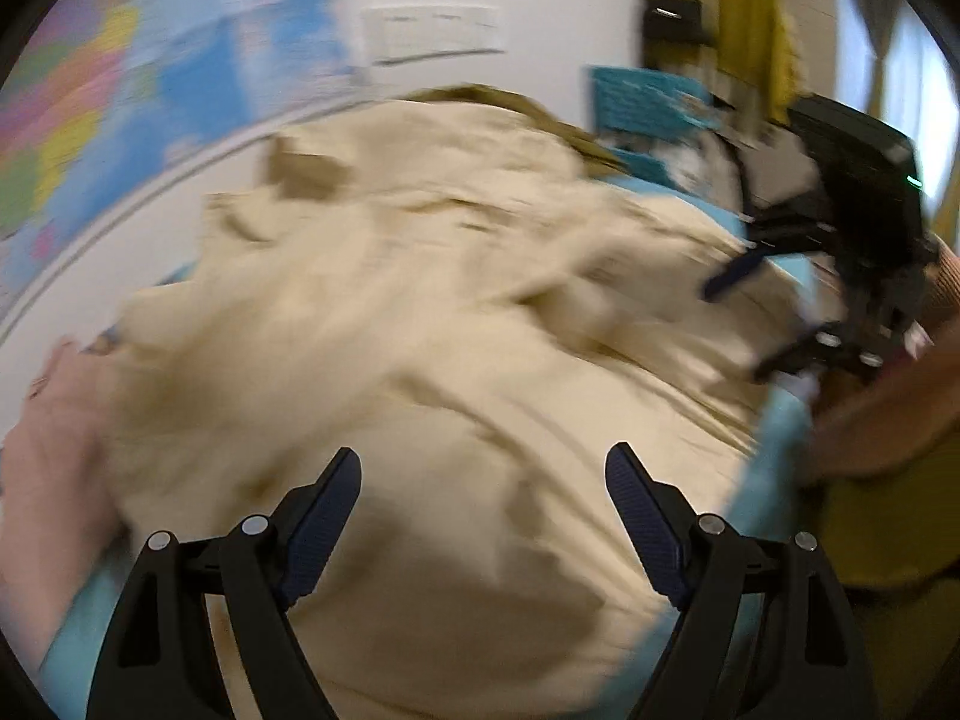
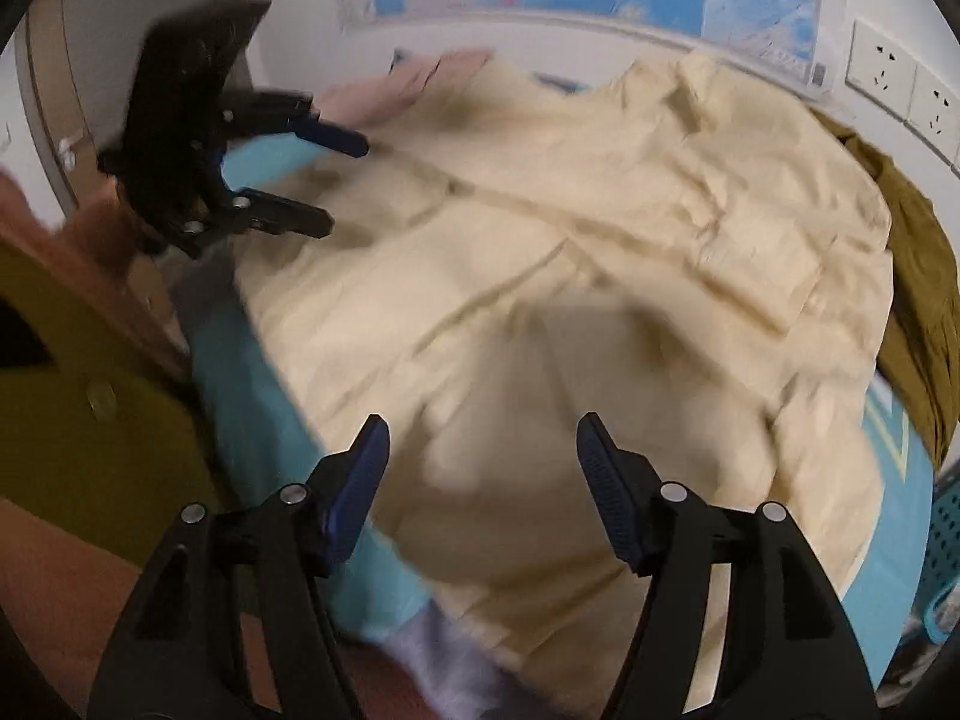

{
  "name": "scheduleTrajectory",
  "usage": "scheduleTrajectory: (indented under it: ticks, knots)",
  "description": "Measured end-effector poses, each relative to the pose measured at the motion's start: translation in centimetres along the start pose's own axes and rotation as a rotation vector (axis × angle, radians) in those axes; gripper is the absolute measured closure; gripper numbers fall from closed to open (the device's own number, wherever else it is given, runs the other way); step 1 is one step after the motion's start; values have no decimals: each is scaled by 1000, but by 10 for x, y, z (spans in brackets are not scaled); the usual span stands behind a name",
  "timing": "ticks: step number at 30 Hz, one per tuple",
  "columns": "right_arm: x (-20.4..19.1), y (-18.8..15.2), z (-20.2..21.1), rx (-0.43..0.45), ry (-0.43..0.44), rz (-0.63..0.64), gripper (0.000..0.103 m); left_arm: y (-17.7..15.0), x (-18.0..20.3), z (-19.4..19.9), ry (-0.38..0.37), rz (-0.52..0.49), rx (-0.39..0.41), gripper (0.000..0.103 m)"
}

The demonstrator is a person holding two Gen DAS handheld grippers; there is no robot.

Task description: Fold large clothes

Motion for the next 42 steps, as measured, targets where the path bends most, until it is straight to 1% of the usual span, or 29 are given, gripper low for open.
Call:
scheduleTrajectory:
  ticks: [1,3,4,5,7,9,10,11,12,14,15,16,17,18,19,21,23,24,26,28,30,32,35,37,38,39,40,41,42]
  knots:
    - [-2,-5,1,13,-3,-19,39,-4,15,-1,-24,-43,-4,22]
    - [-5,-11,3,27,-20,-23,38,-10,36,-2,-44,-121,-10,22]
    - [-9,-15,5,37,-32,-18,33,-14,49,0,-50,-181,-6,22]
    - [-9,-16,6,45,-29,-17,28,-15,56,-1,-55,-219,1,22]
    - [-10,-18,7,58,-37,-11,28,-20,67,-1,-57,-286,0,22]
    - [-9,-19,7,67,-56,-30,28,-25,73,-9,-6,-331,-26,22]
    - [-10,-19,9,88,-56,-46,28,-28,74,-21,59,-362,-56,22]
    - [-10,-16,9,100,-49,-55,28,-31,73,-27,96,-376,-71,21]
    - [-13,-16,12,117,-39,-58,29,-30,69,-25,97,-361,-59,20]
    - [-20,-18,18,140,-33,-56,30,-29,64,-21,96,-330,-63,20]
    - [-26,-22,23,149,-12,-57,33,-28,62,-18,99,-319,-51,22]
    - [-30,-23,25,161,8,-59,39,-28,61,-14,95,-311,-42,24]
    - [-34,-25,27,168,26,-65,42,-26,58,-10,79,-296,-33,28]
    - [-40,-26,27,168,53,-66,49,-21,54,-6,55,-273,-19,29]
    - [-45,-26,26,166,71,-60,54,-17,52,-1,41,-252,-3,29]
    - [-56,-27,22,153,85,-41,57,-2,42,16,24,-199,55,29]
    - [-63,-25,12,142,54,-23,58,14,32,22,46,-167,96,30]
    - [-63,-23,8,146,20,-22,58,24,25,26,72,-149,115,30]
    - [-59,-18,0,156,-31,-30,58,34,17,24,98,-129,127,30]
    - [-52,-11,-11,157,-108,-15,57,43,8,18,114,-109,128,30]
    - [-49,-8,-25,125,-184,28,57,46,6,15,104,-93,123,30]
    - [-46,-5,-43,87,-228,61,57,45,7,14,95,-96,119,29]
    - [-46,6,-56,100,-262,116,54,41,8,12,97,-99,108,28]
    - [-46,12,-62,101,-314,182,48,38,6,11,108,-95,101,28]
    - [-45,14,-64,100,-309,191,51,38,5,10,113,-91,97,28]
    - [-46,16,-66,90,-272,190,59,38,2,9,116,-83,92,28]
    - [-50,16,-67,80,-231,196,84,38,0,9,116,-76,90,28]
    - [-52,16,-67,72,-225,206,98,39,-2,10,115,-69,90,28]
    - [-56,15,-66,58,-235,220,98,39,-4,10,117,-66,90,27]
Point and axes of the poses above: each gripper's, at about its wrist camera, not at the fingertips, and z roughly against the way its jaws point, x to its right, y to its top, the point moved 5 cm from there along -z, roughly the way its jaws point, and after that the axes turned 9 degrees about y, right-handed, at the moved point
